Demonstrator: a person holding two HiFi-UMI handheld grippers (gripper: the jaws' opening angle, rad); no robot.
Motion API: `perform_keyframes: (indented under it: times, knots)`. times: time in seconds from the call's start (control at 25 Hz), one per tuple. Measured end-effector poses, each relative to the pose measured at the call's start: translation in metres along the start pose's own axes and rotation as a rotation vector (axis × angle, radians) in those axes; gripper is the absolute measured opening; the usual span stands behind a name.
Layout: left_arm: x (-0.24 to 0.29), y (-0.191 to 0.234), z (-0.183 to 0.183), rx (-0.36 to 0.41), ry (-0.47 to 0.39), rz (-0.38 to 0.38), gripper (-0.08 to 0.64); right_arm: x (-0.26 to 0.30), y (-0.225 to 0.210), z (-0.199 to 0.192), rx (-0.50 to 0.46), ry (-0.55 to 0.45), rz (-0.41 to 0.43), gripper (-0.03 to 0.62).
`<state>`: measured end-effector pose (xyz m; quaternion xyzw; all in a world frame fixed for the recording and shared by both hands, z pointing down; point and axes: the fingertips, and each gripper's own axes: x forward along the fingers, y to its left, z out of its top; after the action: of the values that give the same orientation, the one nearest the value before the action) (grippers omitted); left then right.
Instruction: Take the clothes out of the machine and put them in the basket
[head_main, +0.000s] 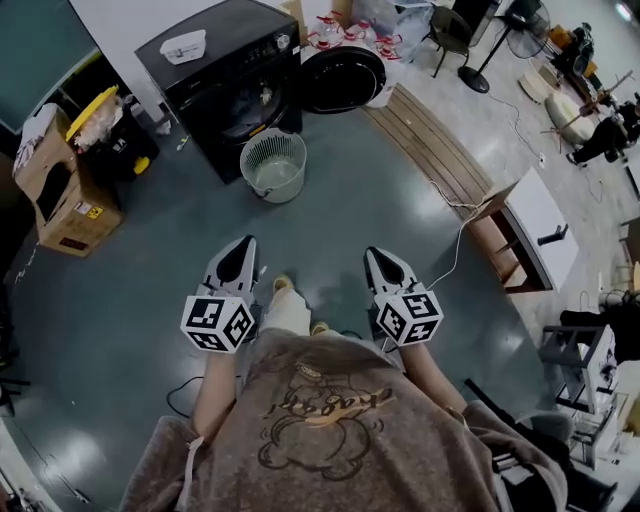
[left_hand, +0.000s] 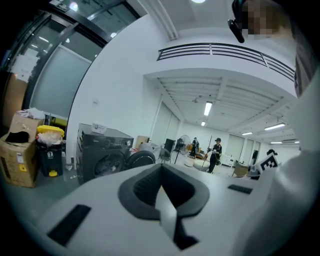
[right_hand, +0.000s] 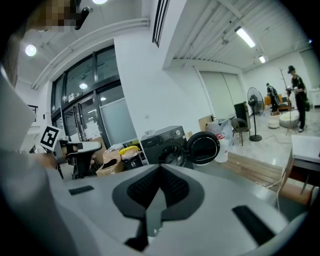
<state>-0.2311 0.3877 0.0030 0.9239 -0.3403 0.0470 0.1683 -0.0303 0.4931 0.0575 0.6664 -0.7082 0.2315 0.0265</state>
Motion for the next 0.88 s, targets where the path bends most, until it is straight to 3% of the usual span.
perform_keyframes:
  times: [0.28, 0.88]
  knots:
    - [0.075, 0.046, 0.020, -0.019, -0.010, -0.010, 0.005, 0.079, -0.018, 0.030, -0.019, -0.002, 0.018, -0.005]
    - [0.258, 0.165, 0.086, -0.013, 0.038, -0.069, 0.005, 0.277, -0.060, 0.132, -0.045, 0.005, 0.001, -0.005]
